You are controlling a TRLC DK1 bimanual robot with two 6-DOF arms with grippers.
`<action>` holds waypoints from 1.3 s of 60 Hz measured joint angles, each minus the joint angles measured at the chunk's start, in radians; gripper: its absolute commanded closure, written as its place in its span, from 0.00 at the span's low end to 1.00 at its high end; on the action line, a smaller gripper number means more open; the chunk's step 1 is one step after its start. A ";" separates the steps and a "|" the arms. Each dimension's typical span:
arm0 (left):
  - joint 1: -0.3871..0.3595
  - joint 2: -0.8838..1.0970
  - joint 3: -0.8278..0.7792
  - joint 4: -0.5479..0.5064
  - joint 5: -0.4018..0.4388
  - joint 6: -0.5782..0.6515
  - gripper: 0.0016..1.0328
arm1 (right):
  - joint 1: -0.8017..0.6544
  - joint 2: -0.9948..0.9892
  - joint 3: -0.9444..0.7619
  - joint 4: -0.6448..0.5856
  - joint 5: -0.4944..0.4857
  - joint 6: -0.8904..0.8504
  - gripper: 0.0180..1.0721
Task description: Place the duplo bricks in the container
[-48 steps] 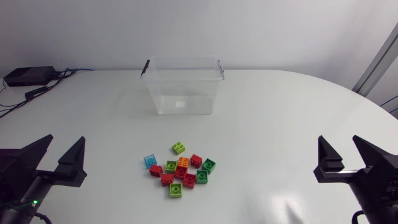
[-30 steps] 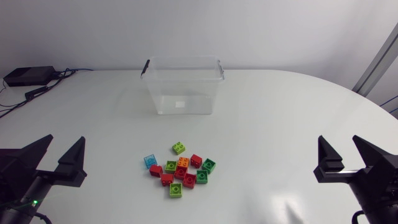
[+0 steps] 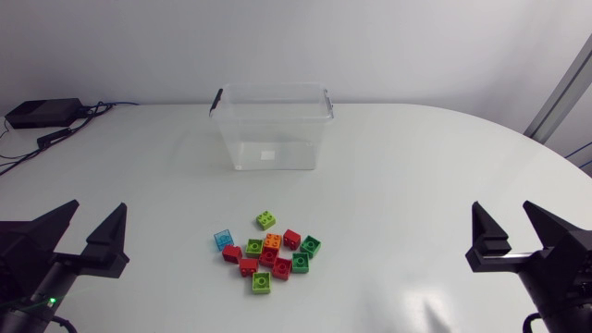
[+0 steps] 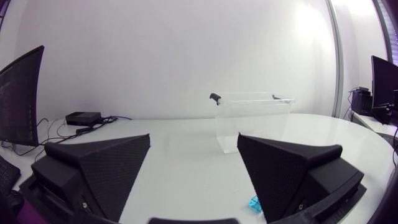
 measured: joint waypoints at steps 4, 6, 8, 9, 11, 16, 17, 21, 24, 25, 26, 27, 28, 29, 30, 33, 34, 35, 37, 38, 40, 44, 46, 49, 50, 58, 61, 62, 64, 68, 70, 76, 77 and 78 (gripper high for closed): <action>0.000 0.000 0.001 -0.007 0.000 0.000 0.05 | 0.003 0.000 0.000 0.000 0.000 0.000 0.04; 0.000 0.000 0.003 -0.012 0.000 0.000 0.05 | 0.009 0.000 0.000 0.000 0.000 0.000 0.04; 0.000 0.000 0.007 -0.019 0.000 0.000 0.05 | 0.013 0.000 0.000 0.000 0.000 0.000 0.04; 0.000 0.000 0.010 -0.025 0.000 0.000 0.05 | 0.013 0.000 0.000 0.000 0.000 0.000 0.04; -0.001 0.000 0.016 -0.035 0.000 0.000 0.05 | 0.014 0.000 0.000 0.000 0.000 0.000 0.04; -0.005 0.000 0.030 -0.042 0.000 0.000 0.05 | 0.014 0.000 0.000 0.000 0.000 0.000 0.04; -0.006 0.000 0.034 -0.042 0.000 0.000 0.05 | 0.014 0.000 0.000 0.000 0.000 0.000 0.04; -0.007 0.001 0.051 -0.045 0.000 0.000 0.06 | 0.014 0.000 0.000 -0.003 0.000 0.000 0.04; -0.007 0.003 0.064 -0.045 0.000 0.000 0.06 | 0.014 0.000 0.000 -0.004 0.000 0.000 0.04; -0.007 0.004 0.069 -0.045 0.000 0.000 0.06 | 0.014 0.000 0.001 -0.005 0.000 0.000 0.04; -0.007 0.006 0.073 -0.045 0.000 0.000 0.06 | 0.014 0.000 0.003 -0.009 0.000 0.000 0.04; -0.007 0.009 0.079 -0.045 0.000 0.000 0.06 | 0.014 0.000 0.005 -0.013 0.000 0.000 0.04; -0.007 0.013 0.084 -0.045 0.000 0.000 0.06 | 0.014 0.000 0.008 -0.019 0.000 0.000 0.04; -0.007 0.018 0.090 -0.045 0.000 0.000 0.06 | 0.014 0.000 0.012 -0.029 0.000 0.000 0.04; -0.007 0.026 0.098 -0.046 0.000 0.000 0.06 | 0.014 0.000 0.016 -0.037 0.000 0.000 0.04; -0.007 0.047 0.122 -0.052 0.000 0.000 0.06 | 0.014 0.000 0.026 -0.061 -0.001 0.000 0.04; -0.007 0.055 0.132 -0.054 0.000 0.000 0.07 | 0.014 0.001 0.029 -0.066 -0.002 0.000 0.04; -0.007 0.066 0.144 -0.057 0.000 -0.001 0.07 | 0.014 0.002 0.032 -0.070 -0.003 0.000 0.04; -0.007 0.085 0.164 -0.061 0.000 -0.002 0.07 | 0.014 0.006 0.042 -0.078 -0.003 0.000 0.04; -0.008 0.096 0.174 -0.065 0.000 -0.004 0.07 | 0.014 0.010 0.049 -0.081 -0.004 0.000 0.04; -0.012 0.123 0.201 -0.077 0.000 -0.008 0.07 | 0.014 0.024 0.064 -0.085 -0.004 0.000 0.04; -0.027 0.180 0.257 -0.109 0.000 -0.024 0.07 | 0.016 0.068 0.109 -0.091 -0.004 0.000 0.04; -0.037 0.219 0.294 -0.131 0.000 -0.033 0.07 | 0.020 0.100 0.138 -0.095 -0.005 0.000 0.04; -0.048 0.272 0.343 -0.156 0.000 -0.046 0.07 | 0.031 0.147 0.182 -0.104 -0.008 0.000 0.04; -0.053 0.294 0.362 -0.166 0.000 -0.051 0.07 | 0.035 0.162 0.196 -0.108 -0.009 0.000 0.04; -0.087 0.450 0.484 -0.233 0.000 -0.060 0.12 | 0.066 0.272 0.289 -0.129 -0.013 0.000 0.04; -0.098 0.520 0.533 -0.267 0.000 -0.061 0.11 | 0.072 0.299 0.312 -0.140 -0.019 0.005 0.04; -0.101 0.542 0.548 -0.280 0.000 -0.061 0.11 | 0.075 0.311 0.320 -0.142 -0.022 0.006 0.04; -0.106 0.588 0.579 -0.306 0.000 -0.061 0.11 | 0.081 0.330 0.333 -0.147 -0.023 0.012 0.04; -0.113 0.692 0.643 -0.350 0.002 -0.061 0.11 | 0.094 0.375 0.361 -0.159 -0.026 0.023 0.04; -0.113 0.744 0.673 -0.369 0.013 -0.061 0.11 | 0.100 0.397 0.375 -0.166 -0.031 0.027 0.04; -0.110 0.910 0.758 -0.417 0.095 -0.060 0.11 | 0.111 0.477 0.420 -0.183 -0.046 0.045 0.04; -0.110 0.934 0.769 -0.424 0.106 -0.058 0.11 | 0.111 0.489 0.426 -0.186 -0.049 0.045 0.04; -0.110 0.958 0.777 -0.429 0.116 -0.052 0.11 | 0.111 0.502 0.432 -0.189 -0.050 0.046 0.04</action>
